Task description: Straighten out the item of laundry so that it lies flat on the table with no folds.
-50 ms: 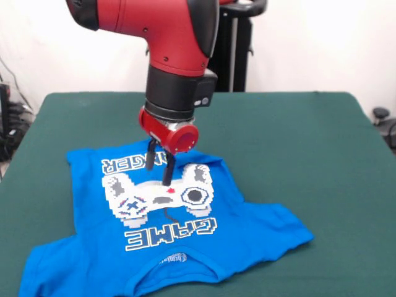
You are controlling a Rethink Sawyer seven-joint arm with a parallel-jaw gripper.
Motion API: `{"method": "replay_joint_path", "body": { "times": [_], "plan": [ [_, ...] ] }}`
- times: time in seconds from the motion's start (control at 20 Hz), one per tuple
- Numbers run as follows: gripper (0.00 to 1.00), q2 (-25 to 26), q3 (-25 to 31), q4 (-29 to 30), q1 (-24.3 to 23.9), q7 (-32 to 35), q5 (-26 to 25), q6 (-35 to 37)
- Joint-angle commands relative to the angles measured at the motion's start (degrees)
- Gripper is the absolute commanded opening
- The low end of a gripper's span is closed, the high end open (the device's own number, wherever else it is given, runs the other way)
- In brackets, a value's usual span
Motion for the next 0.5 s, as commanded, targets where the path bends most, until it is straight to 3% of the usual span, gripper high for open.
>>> {"method": "replay_joint_path", "body": {
  "times": [0.05, 0.5],
  "plan": [
    [1.00, 2.6, 4.5, 6.7, 1.8, -6.3, 2.9, 8.2],
    [1.00, 2.6, 6.5, 9.7, 0.3, -6.9, 4.2, 8.0]
  ]
}}
